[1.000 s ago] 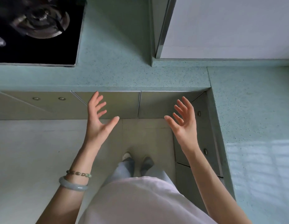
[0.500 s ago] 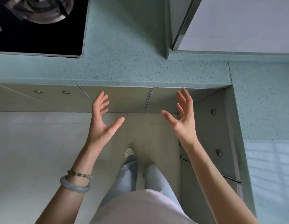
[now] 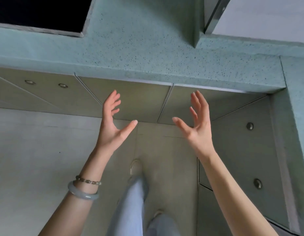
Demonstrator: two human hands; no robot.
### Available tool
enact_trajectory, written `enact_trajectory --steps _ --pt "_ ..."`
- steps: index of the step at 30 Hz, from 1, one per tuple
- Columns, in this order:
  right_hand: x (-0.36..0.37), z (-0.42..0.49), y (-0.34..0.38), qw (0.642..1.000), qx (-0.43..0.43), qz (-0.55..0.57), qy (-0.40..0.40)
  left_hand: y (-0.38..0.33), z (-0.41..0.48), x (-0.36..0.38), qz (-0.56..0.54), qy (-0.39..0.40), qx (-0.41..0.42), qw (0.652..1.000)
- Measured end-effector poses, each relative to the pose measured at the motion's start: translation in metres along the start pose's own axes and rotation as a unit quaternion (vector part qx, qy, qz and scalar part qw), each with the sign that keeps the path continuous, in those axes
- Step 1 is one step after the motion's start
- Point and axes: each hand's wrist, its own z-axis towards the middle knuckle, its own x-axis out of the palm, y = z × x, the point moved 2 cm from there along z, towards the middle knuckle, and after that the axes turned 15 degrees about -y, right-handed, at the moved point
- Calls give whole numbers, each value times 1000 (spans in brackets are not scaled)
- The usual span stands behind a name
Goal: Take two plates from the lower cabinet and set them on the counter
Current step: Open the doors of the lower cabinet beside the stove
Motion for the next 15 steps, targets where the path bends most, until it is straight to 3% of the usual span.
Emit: enact_trajectory --steps 9,15 --pt "28 0 -113 988 -148 36 -24 96 0 43 -6 -1 163 987" --pt "43 21 -148 950 -303 59 -39 129 39 49 80 11 345 935"
